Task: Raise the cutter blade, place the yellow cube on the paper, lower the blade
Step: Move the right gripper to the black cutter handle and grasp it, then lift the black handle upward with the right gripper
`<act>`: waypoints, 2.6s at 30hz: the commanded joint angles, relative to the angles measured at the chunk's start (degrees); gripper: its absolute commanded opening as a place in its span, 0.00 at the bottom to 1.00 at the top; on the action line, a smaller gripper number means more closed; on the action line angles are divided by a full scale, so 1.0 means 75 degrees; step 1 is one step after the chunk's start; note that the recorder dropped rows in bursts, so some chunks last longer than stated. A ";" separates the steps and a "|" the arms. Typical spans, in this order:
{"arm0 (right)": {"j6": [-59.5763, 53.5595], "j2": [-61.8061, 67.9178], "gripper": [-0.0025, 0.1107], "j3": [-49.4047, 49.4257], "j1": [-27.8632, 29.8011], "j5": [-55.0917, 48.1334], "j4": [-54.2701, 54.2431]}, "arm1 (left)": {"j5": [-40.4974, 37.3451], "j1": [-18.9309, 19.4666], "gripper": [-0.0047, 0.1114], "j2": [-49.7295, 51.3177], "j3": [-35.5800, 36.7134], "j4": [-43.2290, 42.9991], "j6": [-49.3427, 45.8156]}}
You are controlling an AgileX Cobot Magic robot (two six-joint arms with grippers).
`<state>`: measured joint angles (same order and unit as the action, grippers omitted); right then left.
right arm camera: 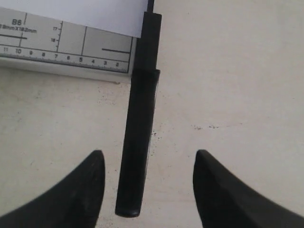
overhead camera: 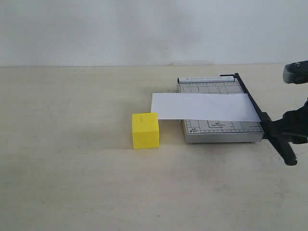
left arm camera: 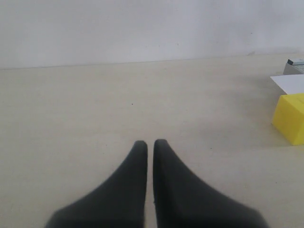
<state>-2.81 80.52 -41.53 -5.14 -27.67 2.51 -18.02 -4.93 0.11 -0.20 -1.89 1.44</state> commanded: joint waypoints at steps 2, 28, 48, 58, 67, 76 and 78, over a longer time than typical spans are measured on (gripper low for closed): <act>-0.0280 0.0357 0.50 -0.0058 -0.0002 0.0151 0.0087 | 0.0060 -0.0040 0.08 -0.0014 0.0026 -0.0006 0.0004; -0.1101 0.1537 0.38 -0.0058 -0.0002 0.0484 -0.0758 | 0.0060 -0.0040 0.08 -0.0014 0.0026 -0.0006 0.0004; -0.1132 0.0318 0.03 -0.0634 -0.0002 0.0449 -0.0777 | 0.0060 -0.0040 0.08 -0.0014 0.0026 -0.0006 0.0004; -0.1300 0.0109 0.03 -0.1271 -0.0002 0.0060 -0.0792 | 0.0060 -0.0040 0.08 -0.0014 0.0026 -0.0006 0.0004; -0.2576 0.0105 0.27 -0.1238 -0.0002 0.0044 -0.2174 | 0.0060 -0.0040 0.08 -0.0014 0.0026 -0.0006 0.0004; -0.3300 0.0049 0.46 -0.1220 -0.0002 0.0190 -0.2709 | 0.0060 -0.0040 0.08 -0.0014 0.0026 -0.0006 0.0004; -0.3300 0.0005 0.46 -0.1220 -0.0002 0.0371 -0.2678 | 0.0060 -0.0040 0.08 -0.0014 0.0026 -0.0006 0.0004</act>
<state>-25.39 82.54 -49.42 -4.47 -33.27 -13.42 -18.02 -4.93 0.11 -0.20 -1.89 1.44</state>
